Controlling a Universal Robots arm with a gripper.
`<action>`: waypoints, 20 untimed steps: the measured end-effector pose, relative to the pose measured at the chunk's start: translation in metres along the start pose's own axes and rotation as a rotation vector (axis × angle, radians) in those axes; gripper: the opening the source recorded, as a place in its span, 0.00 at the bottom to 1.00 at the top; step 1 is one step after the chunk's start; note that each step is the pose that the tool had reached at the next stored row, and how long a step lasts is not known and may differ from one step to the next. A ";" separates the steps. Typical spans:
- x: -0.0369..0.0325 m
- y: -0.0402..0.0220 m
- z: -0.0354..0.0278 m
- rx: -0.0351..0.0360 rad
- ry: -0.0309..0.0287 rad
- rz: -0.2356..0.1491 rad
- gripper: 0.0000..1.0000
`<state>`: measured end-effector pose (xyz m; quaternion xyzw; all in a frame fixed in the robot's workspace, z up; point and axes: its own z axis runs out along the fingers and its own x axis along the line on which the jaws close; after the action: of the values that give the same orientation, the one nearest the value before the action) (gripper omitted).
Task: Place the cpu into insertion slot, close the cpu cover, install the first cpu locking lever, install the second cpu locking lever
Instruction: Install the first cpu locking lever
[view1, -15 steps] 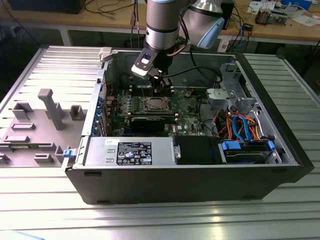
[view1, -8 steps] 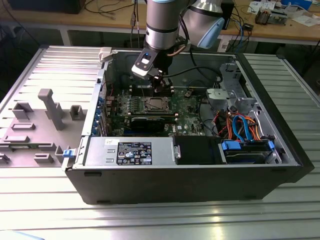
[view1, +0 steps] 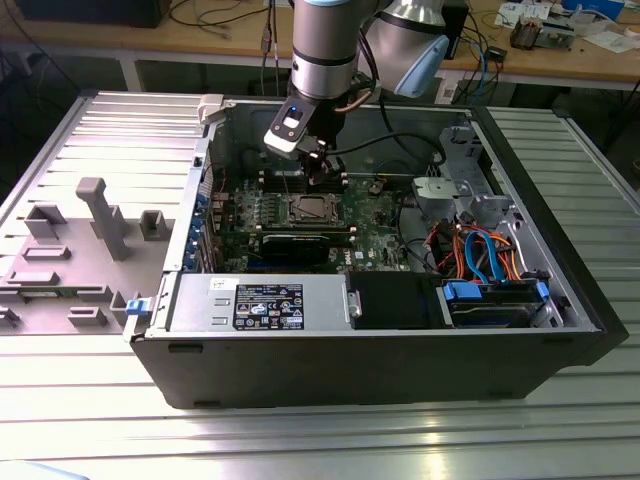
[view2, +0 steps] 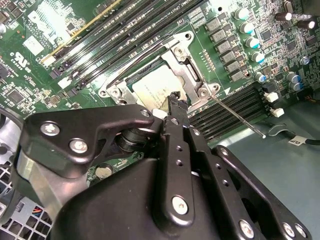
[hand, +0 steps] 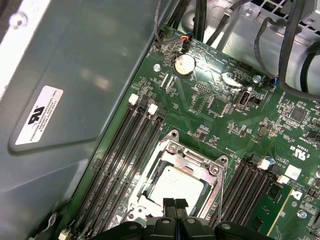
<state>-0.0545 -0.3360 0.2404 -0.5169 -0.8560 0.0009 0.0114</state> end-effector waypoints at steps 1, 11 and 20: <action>0.0000 0.0000 0.0000 0.0000 0.0000 -0.001 0.11; 0.0000 0.0000 0.0000 0.0003 -0.0003 -0.020 0.11; 0.0000 0.0000 0.0000 0.0009 -0.0007 -0.051 0.11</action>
<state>-0.0545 -0.3360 0.2404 -0.4950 -0.8688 0.0012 0.0114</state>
